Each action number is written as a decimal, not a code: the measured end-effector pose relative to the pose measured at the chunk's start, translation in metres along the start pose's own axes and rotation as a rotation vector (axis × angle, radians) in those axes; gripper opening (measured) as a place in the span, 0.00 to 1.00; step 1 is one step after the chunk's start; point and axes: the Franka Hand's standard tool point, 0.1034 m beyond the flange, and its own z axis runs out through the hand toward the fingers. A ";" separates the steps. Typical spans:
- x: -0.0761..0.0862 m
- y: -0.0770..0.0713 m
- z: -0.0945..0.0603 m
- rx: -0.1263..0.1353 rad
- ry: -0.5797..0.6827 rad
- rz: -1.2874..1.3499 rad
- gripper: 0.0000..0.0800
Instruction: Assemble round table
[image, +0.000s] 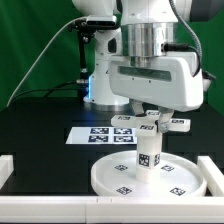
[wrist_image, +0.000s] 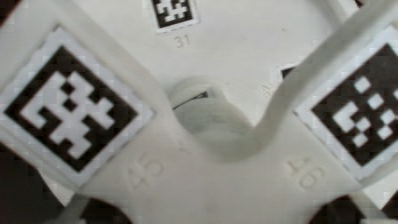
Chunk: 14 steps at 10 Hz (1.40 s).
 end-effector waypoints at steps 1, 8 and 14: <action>0.001 0.000 0.000 0.002 -0.002 0.067 0.56; 0.003 -0.003 -0.026 0.011 -0.036 -0.062 0.79; -0.005 -0.004 -0.025 0.015 -0.017 -0.812 0.81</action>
Offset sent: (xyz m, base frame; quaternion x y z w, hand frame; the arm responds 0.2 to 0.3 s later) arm 0.0000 0.0000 0.0000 0.0000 0.0000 0.0000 1.0000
